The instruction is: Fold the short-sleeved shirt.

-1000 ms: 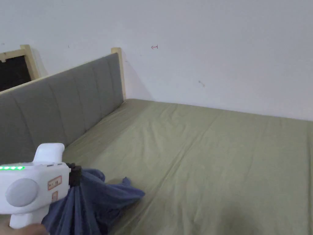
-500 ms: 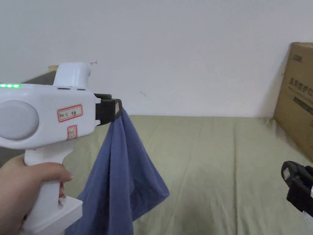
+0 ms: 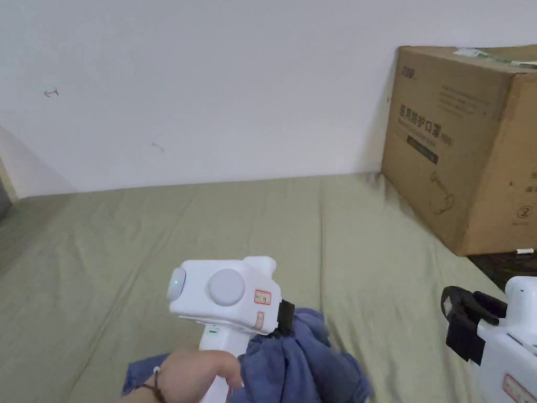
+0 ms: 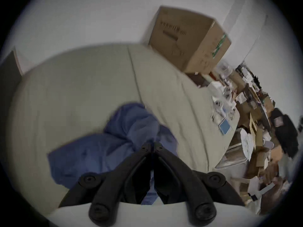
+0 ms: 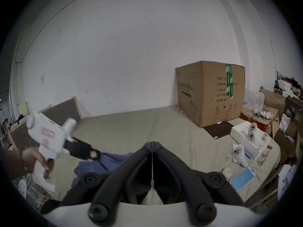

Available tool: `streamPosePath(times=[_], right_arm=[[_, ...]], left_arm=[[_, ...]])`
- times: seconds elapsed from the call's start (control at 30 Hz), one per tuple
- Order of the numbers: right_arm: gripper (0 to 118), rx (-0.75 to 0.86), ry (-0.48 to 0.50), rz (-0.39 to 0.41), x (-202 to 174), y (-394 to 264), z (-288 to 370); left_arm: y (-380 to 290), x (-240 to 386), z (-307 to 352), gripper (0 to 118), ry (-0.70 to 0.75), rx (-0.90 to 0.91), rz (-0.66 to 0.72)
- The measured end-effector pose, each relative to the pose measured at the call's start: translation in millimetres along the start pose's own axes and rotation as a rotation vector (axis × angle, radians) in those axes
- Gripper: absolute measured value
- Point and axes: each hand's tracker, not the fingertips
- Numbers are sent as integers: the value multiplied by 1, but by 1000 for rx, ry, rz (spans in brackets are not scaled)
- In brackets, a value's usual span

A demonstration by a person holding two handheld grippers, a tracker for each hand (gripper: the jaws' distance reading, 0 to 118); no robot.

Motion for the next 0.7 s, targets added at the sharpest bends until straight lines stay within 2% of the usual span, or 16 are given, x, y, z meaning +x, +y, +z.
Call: streamPosePath(times=[0.07,0.1,0.17,0.3,0.4,0.43,0.47,0.5,0.53,0.57,0.67,0.7], right_arm=[[0,-21,-1,-8,3,-5,-5],[0,-32,-1,-13,4,-8,-7],[0,-48,-2,-19,7,-12,-10],[0,-68,-3,-29,9,-16,-15],[0,-64,0,-42,8,-14,-14],[0,-54,3,-46,7,-13,-12],[0,-43,4,-48,7,-12,-11],[0,-34,3,-46,5,-11,-10],[0,-26,1,-44,4,-10,-10],[0,-21,0,-44,2,-9,-9],[0,-12,8,-40,-3,-7,-11],[0,-10,8,-36,-5,-7,-12]], left_arm=[[-8,-9,-24,96,-7,-57,72],[-12,-16,-30,103,-23,-64,125],[-19,-23,-34,102,-44,-79,185],[-22,-36,-6,102,-47,-44,183],[-28,-48,56,101,-22,186,232],[-34,-51,77,97,5,254,224],[-42,-53,98,85,55,330,213],[-53,-55,118,62,126,402,188],[-67,-55,137,24,199,474,170],[-80,-56,152,1,250,535,159],[-118,-60,182,0,425,632,182],[-129,-63,190,0,438,643,207]])
